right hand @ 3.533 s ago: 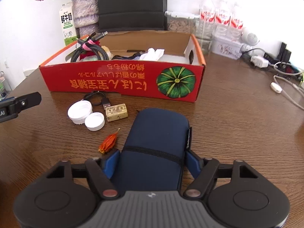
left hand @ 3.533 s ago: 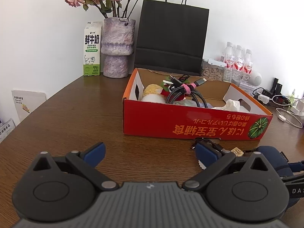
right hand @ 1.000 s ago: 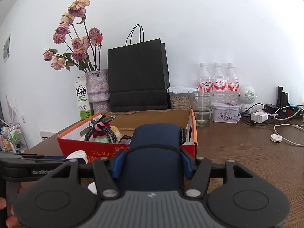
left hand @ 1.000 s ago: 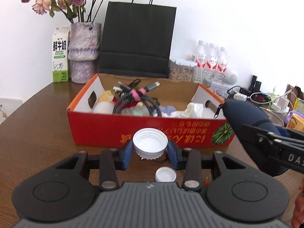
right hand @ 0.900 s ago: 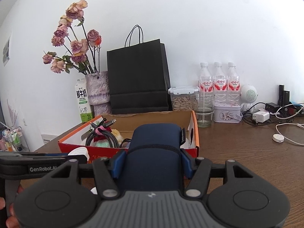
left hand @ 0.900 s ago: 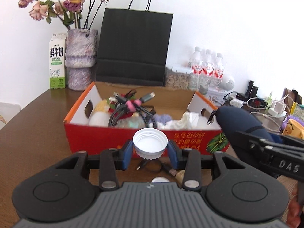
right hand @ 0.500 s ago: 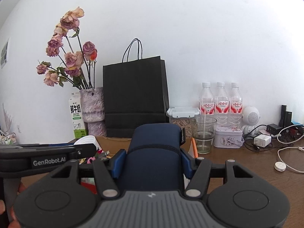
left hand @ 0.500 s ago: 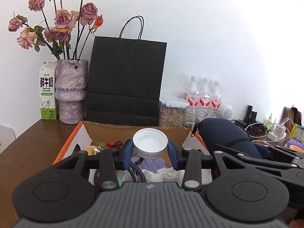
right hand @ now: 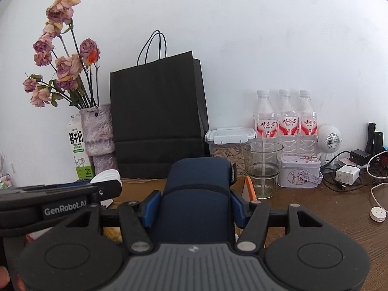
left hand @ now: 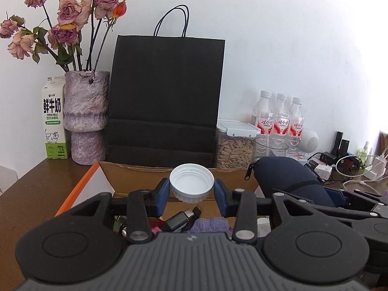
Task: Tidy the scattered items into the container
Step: 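Carry the bottle cap with left tool while right tool carries the pouch over the box, then open left tool to drop the cap while right tool releases the pouch into the box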
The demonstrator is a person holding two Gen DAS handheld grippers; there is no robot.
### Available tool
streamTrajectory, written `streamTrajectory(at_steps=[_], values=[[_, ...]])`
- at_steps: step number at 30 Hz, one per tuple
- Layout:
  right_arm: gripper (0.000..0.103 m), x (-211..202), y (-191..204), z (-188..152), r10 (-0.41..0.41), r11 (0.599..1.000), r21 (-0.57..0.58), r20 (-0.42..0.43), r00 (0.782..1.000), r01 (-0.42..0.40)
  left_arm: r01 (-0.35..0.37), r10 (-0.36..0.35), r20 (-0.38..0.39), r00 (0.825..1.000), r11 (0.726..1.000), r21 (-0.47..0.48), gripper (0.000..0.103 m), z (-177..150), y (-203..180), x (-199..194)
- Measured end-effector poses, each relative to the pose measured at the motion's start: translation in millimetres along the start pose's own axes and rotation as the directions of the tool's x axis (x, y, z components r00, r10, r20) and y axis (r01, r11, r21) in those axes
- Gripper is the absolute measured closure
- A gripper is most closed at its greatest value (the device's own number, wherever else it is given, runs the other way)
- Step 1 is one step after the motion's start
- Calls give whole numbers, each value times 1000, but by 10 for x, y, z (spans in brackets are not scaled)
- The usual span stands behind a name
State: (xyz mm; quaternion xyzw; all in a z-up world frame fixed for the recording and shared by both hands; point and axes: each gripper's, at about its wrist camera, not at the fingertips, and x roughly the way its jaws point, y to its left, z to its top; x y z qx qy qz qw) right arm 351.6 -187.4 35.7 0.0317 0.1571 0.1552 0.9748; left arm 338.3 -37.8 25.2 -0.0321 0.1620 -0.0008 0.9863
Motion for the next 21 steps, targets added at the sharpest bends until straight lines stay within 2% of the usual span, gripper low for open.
streamTrajectory(at_steps=[6,7,8,9,10,11,12,13,15,21], values=[[43,64,20,-85,1,1000,-29,-8,1000,-1,-37,37,8,999,997,61,62,-70,-46,77],[42,66,19,-88,1,1000,-30,-9,1000,-1,-53,53,11,999,997,64,56,-76,-50,77],[41,69,11,-91,-2,1000,-27,-10,1000,2,-81,80,16,997,995,64,41,-79,-49,76],[40,56,-2,-90,-6,1000,-22,3,1000,6,-113,112,27,993,992,57,32,-82,-37,69],[31,36,-22,-86,-13,1000,-16,18,1000,13,-147,145,45,988,988,40,15,-79,-6,50],[24,19,-40,-80,-20,1000,-9,29,999,21,-165,164,57,985,986,21,4,-66,30,32],[10,3,-65,-64,-24,1000,1,37,999,24,-174,173,66,983,985,0,0,-49,70,17],[0,-7,-84,-58,-19,1000,10,40,999,19,-174,175,76,982,984,-26,0,-34,116,-5],[0,-6,-93,-54,-5,1000,20,36,999,4,-180,184,65,981,982,-55,0,-15,168,-6],[0,32,-33,-81,4,1000,-2,-1,1000,-4,-187,187,3,982,981,-53,0,-42,200,78]])
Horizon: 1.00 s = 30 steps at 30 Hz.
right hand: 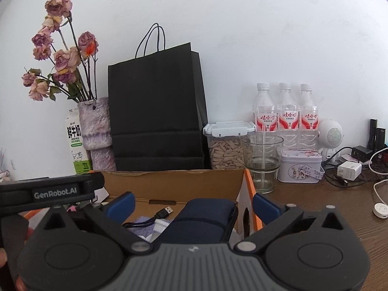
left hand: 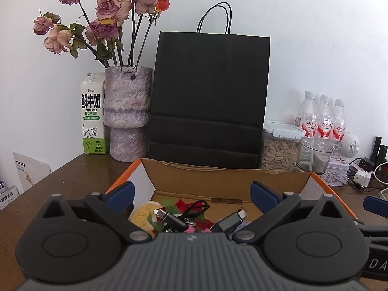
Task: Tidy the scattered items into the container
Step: 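Open left tool to drop the cap while right tool releases the pouch into the box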
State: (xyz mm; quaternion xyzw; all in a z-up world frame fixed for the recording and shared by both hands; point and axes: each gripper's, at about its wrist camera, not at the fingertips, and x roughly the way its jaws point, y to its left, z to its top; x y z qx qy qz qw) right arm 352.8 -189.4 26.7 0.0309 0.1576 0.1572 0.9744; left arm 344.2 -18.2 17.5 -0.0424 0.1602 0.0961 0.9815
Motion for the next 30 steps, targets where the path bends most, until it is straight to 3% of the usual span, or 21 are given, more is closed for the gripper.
streamTrajectory(at_steps=[17,30], values=[[0,-79,70,-79,1,998,-57,-1,1000,-2,0,2,62,998,999,-34,0,-93,40,-139],[0,-463,174,-221,-1,992,-129,53,999,7,19,-17,124,992,1000,-18,0,-287,224,-601]])
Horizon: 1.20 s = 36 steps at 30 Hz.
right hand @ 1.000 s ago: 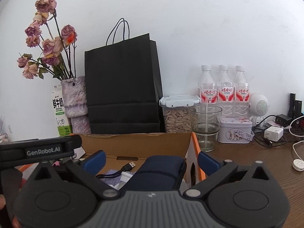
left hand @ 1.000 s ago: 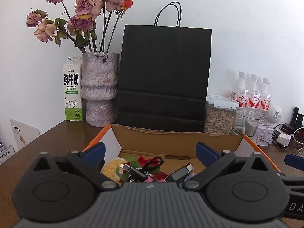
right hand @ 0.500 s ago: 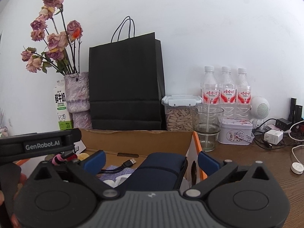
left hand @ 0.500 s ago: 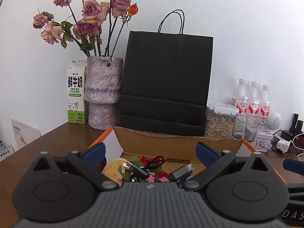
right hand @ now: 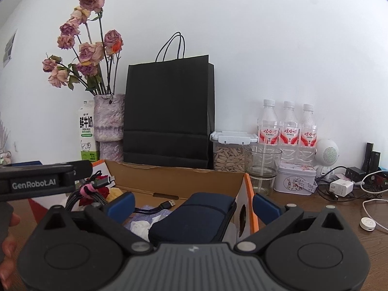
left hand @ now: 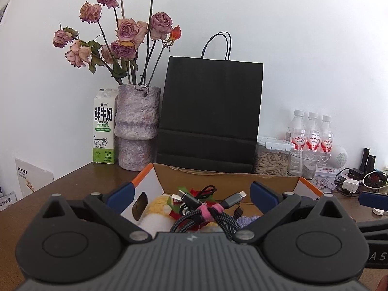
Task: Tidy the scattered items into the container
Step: 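Open left tool to drop the cap while right tool releases the pouch into the box, then close right tool on the orange dried flower bud while left tool moves toward the white cap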
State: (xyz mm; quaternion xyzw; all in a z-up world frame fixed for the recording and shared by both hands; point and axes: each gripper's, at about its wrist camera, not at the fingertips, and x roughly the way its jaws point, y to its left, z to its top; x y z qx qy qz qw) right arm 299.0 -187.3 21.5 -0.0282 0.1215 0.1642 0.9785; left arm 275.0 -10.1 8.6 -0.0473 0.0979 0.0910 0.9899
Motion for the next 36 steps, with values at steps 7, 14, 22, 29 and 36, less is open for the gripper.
streamTrajectory(at_steps=[7,14,22,29,36], values=[[0,-317,129,-112,25,999,-46,-8,1000,-25,4,-3,-43,999,1000,24,0,-103,140,-260],[0,-440,251,-253,49,996,-64,-110,993,-56,24,-22,-92,996,1000,16,0,-173,257,-457],[0,-654,337,-408,74,995,-54,-197,978,-86,51,-49,-144,988,999,9,0,-239,368,-586],[0,-763,503,-513,65,994,-66,-298,952,-88,62,-57,-177,983,998,26,0,-310,346,-642],[2,-713,526,-561,46,997,-45,-357,933,-66,70,-62,-191,980,997,35,0,-344,334,-682]])
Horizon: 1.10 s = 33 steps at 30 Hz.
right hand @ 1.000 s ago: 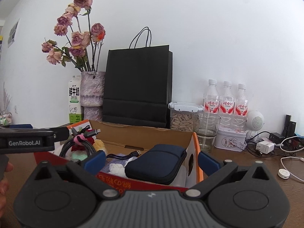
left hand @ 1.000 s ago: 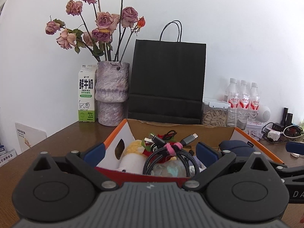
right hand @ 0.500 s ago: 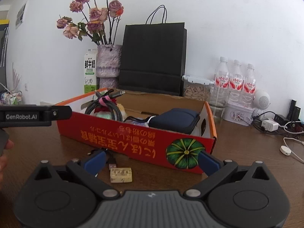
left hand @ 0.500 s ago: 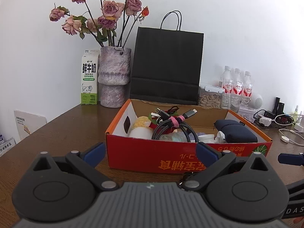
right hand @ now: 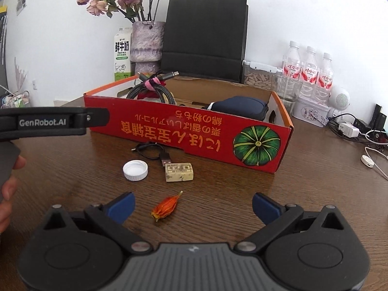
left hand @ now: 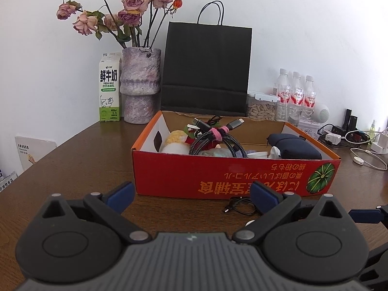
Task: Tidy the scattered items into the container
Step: 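Close right tool on the orange dried flower bud while left tool moves toward the white cap, then close left tool on the white bottle cap while right tool lifts the flower bud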
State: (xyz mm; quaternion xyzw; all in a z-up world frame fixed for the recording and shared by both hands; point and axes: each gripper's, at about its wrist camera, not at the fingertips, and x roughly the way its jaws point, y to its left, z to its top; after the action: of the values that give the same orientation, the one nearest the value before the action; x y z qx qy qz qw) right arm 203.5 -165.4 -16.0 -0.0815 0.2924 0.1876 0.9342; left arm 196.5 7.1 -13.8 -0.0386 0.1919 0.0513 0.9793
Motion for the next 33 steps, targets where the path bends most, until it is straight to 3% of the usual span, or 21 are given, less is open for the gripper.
streamTrajectory(at_steps=[3,6,8,10,12,18,25,28,33], values=[[19,92,-27,4,24,999,36,-55,998,-22,4,-4,-10,1000,1000,1,0,-9,-7,7],[24,99,-27,-3,32,998,52,-51,998,-29,5,-5,-19,1000,1000,10,0,-18,-23,18],[44,71,-5,-4,52,998,41,-34,998,-51,6,-6,-24,1000,1000,13,0,-23,-30,25],[80,52,14,-2,65,997,33,-24,998,-64,9,-9,-27,1000,1000,14,0,-28,-33,29],[91,43,14,5,67,997,35,-22,998,-66,9,-9,-29,1000,1000,15,0,-28,-37,32],[92,27,-22,9,61,997,58,-7,998,-60,7,-6,-46,999,1000,24,0,-34,-53,54],[92,-19,-131,24,-5,996,94,48,999,1,52,-48,-100,994,998,35,0,-71,-94,113],[92,-23,-206,39,-43,993,110,69,997,35,86,-79,-145,986,995,45,0,-102,-131,163],[92,-2,-300,54,-44,992,125,84,996,33,162,-148,-245,958,986,37,0,-163,-209,279]])
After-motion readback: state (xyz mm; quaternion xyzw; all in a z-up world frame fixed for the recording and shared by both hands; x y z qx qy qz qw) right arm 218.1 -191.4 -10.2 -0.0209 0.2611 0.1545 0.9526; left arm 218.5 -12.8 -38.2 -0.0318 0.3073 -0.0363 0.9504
